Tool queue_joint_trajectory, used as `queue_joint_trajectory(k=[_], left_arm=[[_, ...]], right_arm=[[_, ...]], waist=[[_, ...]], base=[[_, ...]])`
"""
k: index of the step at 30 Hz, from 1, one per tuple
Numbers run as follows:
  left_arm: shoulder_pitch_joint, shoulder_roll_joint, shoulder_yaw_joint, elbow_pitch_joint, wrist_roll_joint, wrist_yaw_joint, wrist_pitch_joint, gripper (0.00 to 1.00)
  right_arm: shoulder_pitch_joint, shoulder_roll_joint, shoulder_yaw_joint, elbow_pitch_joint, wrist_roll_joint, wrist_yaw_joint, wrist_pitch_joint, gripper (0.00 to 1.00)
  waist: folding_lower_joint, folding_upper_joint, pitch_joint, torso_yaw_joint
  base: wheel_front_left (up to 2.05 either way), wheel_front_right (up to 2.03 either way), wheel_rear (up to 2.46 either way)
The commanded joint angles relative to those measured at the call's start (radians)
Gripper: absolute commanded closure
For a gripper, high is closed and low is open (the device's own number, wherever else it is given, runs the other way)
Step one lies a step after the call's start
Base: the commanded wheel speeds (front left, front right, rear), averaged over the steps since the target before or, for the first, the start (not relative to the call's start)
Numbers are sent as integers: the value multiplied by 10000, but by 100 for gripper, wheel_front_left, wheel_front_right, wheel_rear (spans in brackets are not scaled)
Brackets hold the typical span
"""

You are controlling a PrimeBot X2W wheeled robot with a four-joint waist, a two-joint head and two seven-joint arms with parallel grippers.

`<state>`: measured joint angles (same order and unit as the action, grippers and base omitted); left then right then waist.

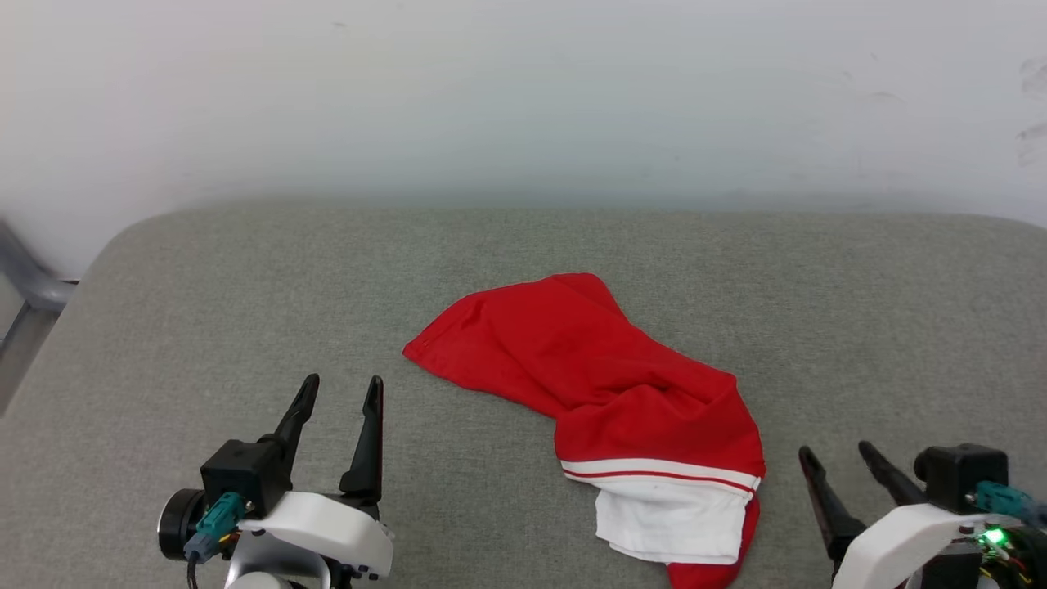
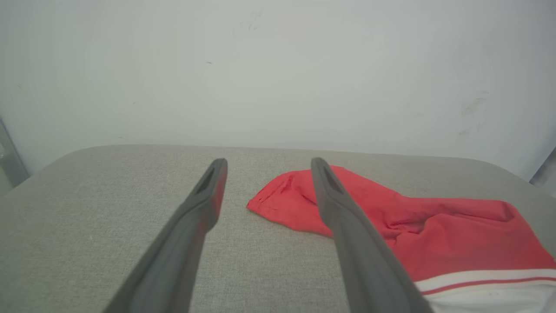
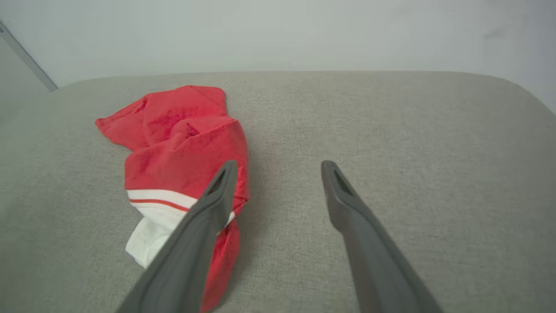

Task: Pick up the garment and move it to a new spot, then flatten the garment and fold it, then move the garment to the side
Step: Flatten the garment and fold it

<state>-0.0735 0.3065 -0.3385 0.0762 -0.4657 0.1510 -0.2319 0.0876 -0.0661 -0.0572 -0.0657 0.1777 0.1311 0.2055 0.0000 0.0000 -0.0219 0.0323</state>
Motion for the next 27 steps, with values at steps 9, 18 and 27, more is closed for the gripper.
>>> queue_joint_trajectory(k=[9,18,27], left_arm=[[-571,-334,-108,90,43,-88,-175,0],[-1047,-727,-115,194,156,-238,-294,0],[-1306,-1001,41,430,302,-423,-346,0]], right_arm=[[-190,-1625,1822,-464,1437,-7,3361,0],[-1160,-2487,3133,-135,1826,-7,3919,0],[-2054,-2781,3685,-207,1853,-7,3575,100]], waist=[[0,0,568,690],[0,0,1395,1151],[0,0,1774,1222]], base=[[0,0,0],[0,0,0],[0,0,0]])
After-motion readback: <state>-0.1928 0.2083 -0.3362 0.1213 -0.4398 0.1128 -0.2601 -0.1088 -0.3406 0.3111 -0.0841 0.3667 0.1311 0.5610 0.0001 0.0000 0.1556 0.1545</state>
